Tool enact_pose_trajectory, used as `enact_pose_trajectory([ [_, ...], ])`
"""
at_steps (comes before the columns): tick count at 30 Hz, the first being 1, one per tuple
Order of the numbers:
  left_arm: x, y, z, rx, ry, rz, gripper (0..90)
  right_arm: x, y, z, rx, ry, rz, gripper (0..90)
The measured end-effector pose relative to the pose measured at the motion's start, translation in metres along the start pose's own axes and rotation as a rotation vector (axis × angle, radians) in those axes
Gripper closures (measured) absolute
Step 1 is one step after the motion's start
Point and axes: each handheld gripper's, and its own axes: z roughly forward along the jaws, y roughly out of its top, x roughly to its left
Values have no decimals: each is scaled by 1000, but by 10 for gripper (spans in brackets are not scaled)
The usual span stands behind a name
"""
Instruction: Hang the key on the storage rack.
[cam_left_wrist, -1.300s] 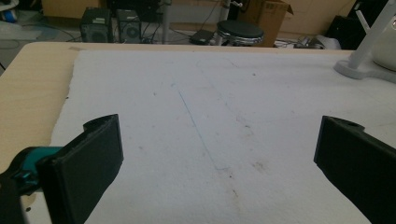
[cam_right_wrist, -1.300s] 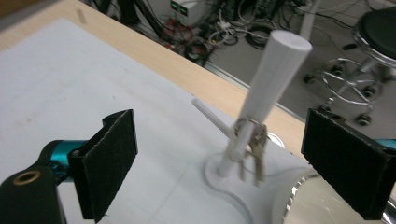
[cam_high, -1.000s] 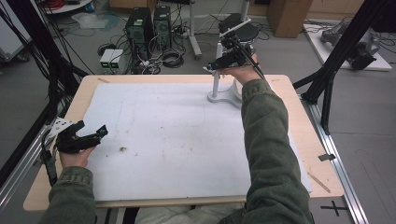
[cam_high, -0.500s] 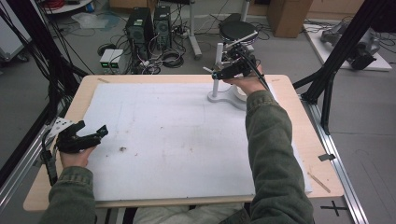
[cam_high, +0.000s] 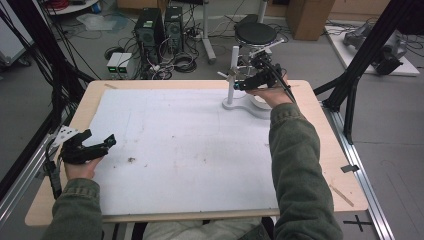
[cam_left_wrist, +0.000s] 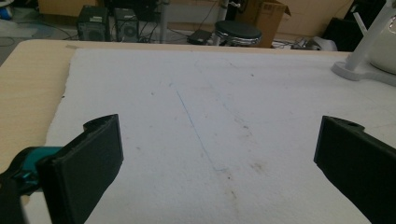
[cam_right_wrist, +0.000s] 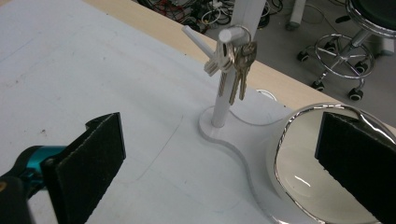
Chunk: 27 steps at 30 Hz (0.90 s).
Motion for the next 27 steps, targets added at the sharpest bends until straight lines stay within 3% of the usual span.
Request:
enact_pose_trajectory([
  [4,0,0,0,4,-1,2,17,-1,-5,-3,19,-19,-7,6],
  [12,-1,0,-1,3,-3,1,17,1,-10,-22,-8,-24,10,6],
  [27,-1,0,0,5,-2,-4,17,-11,-59,-44,-63,-48,72,6],
])
